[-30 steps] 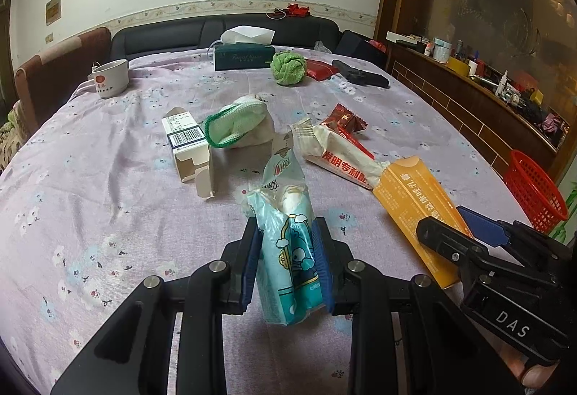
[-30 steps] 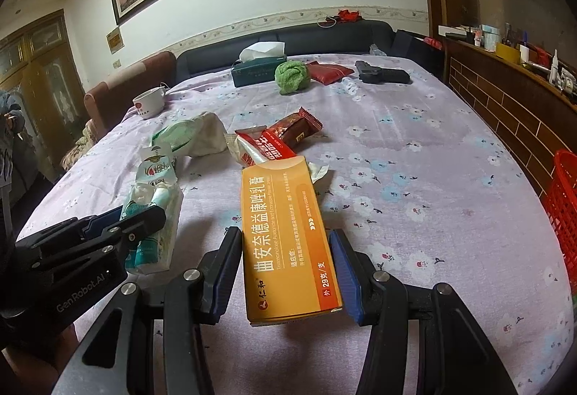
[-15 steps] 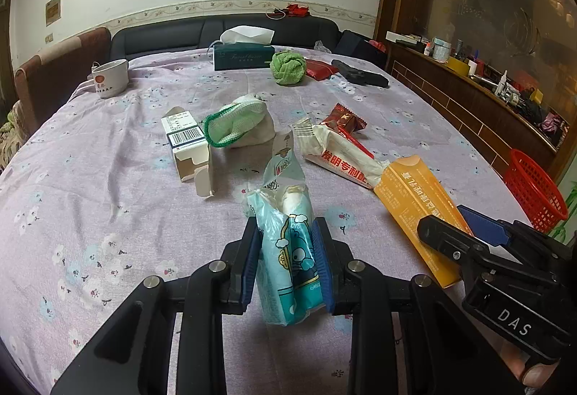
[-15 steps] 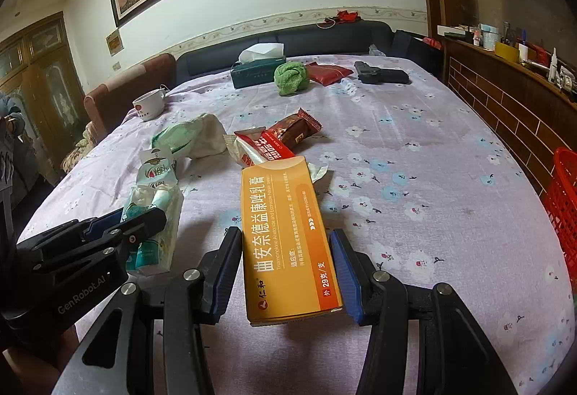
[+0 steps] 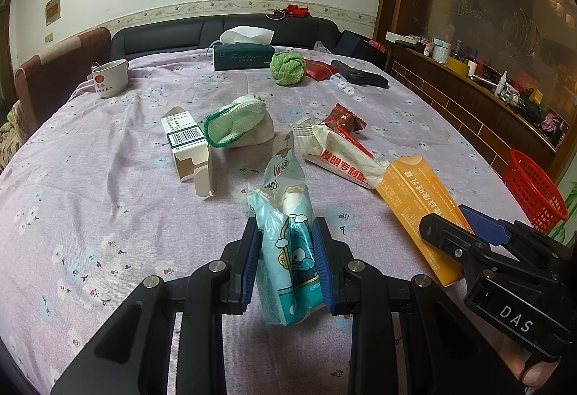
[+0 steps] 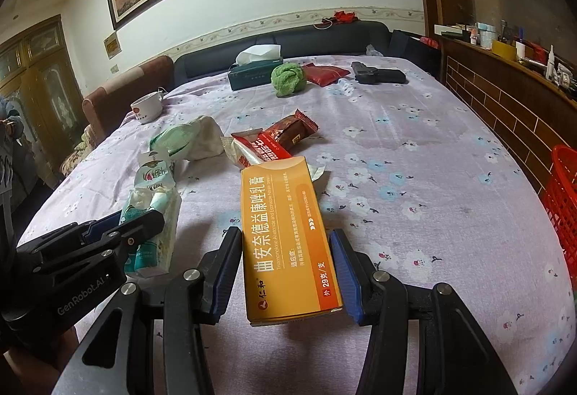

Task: Collect trash

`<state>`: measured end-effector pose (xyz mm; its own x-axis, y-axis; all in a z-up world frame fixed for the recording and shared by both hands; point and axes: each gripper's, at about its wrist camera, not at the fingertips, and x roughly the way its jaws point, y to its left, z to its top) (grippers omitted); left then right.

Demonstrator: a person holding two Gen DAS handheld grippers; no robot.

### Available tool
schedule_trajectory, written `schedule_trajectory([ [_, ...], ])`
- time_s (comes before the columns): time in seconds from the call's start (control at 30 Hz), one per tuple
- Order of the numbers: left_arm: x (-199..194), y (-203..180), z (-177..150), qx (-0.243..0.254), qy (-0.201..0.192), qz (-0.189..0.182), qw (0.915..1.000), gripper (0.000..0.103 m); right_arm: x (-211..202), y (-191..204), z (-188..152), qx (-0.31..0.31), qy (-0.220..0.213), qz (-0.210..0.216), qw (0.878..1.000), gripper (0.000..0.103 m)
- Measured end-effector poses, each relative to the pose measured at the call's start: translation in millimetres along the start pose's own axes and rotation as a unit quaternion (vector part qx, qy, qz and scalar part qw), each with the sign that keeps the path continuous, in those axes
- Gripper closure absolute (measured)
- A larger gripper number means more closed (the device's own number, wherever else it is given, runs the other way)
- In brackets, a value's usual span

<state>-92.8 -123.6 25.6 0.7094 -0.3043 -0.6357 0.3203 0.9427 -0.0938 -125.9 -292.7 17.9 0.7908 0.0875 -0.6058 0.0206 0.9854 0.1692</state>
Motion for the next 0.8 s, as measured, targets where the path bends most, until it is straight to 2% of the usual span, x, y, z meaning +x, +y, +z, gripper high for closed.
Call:
schedule_trajectory([
  [0.43,-0.7,-0.8,-0.3,0.001,-0.002,0.003,1.0,0.075,-4.3,1.6,0.9,-0.004,0.001,-0.022,1.0,0.049],
  [0.8,-14.1,-1.2,2.0,-0.003,-0.012,0.0,0.9999,0.075,-23.9,2.5,5.0,-0.003,-0.012,-0.016,1.0,0.049],
])
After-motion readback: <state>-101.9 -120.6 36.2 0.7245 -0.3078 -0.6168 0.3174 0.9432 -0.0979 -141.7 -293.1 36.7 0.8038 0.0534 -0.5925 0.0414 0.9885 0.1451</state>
